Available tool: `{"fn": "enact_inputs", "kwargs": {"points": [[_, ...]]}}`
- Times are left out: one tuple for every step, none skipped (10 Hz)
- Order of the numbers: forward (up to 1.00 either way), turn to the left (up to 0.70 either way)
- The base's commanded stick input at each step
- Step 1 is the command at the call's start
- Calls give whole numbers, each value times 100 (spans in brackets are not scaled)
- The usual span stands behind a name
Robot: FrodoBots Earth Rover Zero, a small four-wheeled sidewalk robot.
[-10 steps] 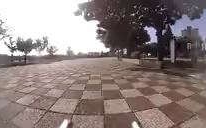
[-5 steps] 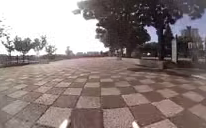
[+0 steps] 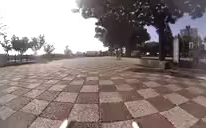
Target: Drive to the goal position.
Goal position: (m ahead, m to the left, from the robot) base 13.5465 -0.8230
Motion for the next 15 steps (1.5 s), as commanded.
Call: {"fn": "enact_inputs", "kwargs": {"points": [[50,14],[50,6],[50,15],[50,50],[50,50],[50,22],[50,3],[50,0],[50,0],[50,15],[50,5],[50,0],[50,0],[50,0],[50,0]]}}
